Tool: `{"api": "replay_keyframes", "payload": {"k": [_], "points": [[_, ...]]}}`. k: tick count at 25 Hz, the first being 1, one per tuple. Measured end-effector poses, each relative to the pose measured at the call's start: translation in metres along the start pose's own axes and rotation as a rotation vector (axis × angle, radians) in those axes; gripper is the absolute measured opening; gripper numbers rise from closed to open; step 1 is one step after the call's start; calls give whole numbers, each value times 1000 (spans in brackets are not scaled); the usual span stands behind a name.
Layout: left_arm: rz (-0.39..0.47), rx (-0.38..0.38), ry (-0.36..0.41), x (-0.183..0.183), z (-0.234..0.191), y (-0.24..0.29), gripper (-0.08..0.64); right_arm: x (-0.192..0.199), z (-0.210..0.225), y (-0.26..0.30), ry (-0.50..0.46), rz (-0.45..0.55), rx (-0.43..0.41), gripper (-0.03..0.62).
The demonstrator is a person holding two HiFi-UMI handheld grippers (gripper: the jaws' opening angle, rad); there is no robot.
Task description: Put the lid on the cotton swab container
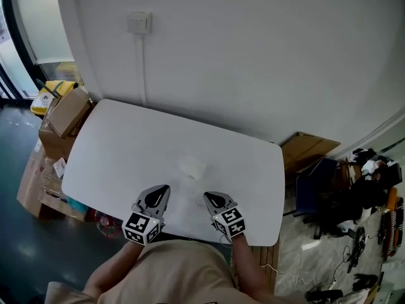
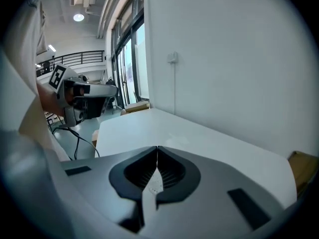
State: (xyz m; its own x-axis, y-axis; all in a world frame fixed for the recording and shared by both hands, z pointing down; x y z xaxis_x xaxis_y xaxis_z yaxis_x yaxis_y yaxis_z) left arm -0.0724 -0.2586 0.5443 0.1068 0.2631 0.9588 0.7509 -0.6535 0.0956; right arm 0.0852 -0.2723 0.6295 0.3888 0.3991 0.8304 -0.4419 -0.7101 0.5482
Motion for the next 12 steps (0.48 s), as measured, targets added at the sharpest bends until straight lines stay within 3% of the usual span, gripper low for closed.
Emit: {"api": "replay_keyframes", "payload": {"k": [12], "points": [[-10, 22, -22, 10, -5, -8, 14, 34, -3, 24, 60, -134, 20, 17]]}}
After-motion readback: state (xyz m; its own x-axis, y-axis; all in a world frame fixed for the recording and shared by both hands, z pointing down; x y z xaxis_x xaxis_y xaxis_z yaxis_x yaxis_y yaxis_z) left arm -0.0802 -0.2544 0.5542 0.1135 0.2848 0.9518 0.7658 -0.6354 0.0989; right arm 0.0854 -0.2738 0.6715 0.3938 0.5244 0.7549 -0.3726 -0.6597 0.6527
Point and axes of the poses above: the fingertips, and each gripper's own axes: y forward along the fingers, z to its right, x out of its underside, the point moved 2 cm from there along -y, backward along the fingers, and after that the axes turned 15 degrees about x, right-handed, at the moved point
